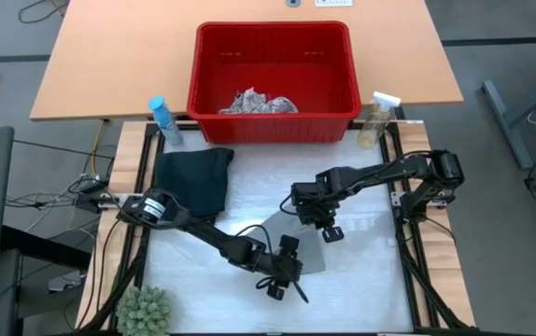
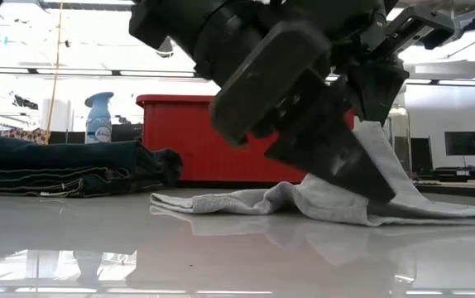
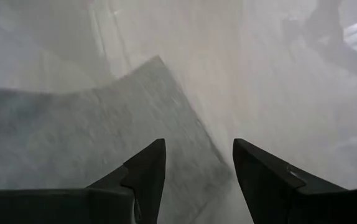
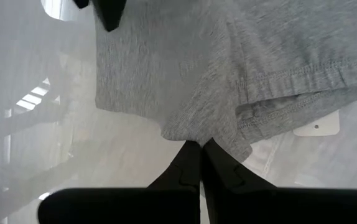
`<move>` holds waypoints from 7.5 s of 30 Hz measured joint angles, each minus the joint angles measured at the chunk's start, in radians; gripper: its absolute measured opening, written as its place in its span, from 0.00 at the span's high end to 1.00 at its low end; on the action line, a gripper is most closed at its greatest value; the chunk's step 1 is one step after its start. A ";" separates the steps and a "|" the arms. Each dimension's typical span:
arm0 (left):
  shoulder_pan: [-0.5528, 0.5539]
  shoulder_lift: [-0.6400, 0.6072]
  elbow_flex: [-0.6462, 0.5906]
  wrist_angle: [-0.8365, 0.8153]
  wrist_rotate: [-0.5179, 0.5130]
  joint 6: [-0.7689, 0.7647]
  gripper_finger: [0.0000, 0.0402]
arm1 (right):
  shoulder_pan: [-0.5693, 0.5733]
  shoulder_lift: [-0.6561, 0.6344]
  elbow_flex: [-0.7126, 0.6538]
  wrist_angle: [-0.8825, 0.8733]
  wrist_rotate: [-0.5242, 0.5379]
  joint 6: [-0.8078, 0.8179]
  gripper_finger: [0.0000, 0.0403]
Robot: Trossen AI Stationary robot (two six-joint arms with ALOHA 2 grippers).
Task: Fold Laundry from Bin
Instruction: Fold the gray shorts
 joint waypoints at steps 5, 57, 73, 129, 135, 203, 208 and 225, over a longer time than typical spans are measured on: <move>-0.001 0.032 0.001 0.011 0.033 -0.003 0.56 | 0.000 0.000 0.000 0.003 0.000 0.001 0.93; -0.168 -0.101 -0.022 -0.218 -0.735 -0.749 1.00 | -0.009 0.018 0.000 0.060 -0.025 0.026 0.93; -0.246 -0.076 -0.021 -0.462 -0.993 -1.417 1.00 | -0.032 0.032 0.001 0.096 -0.053 0.027 0.93; -0.280 -0.038 -0.021 -0.430 -0.978 -1.565 1.00 | -0.102 0.208 0.181 0.321 -0.177 -0.191 0.66; -0.280 -0.038 -0.021 -0.430 -0.957 -1.565 1.00 | -0.139 0.208 0.181 0.416 -0.149 -0.201 0.58; -0.276 -0.039 -0.021 -0.548 -1.019 -1.570 1.00 | -0.317 0.457 0.185 0.419 0.021 -0.075 0.97; -0.256 -0.039 -0.021 -0.615 -1.035 -1.670 1.00 | -0.318 0.457 0.185 0.395 0.121 0.059 0.97; -0.148 -0.040 -0.058 -0.863 -1.051 -2.059 1.00 | -0.269 0.456 0.184 0.344 0.249 0.297 0.97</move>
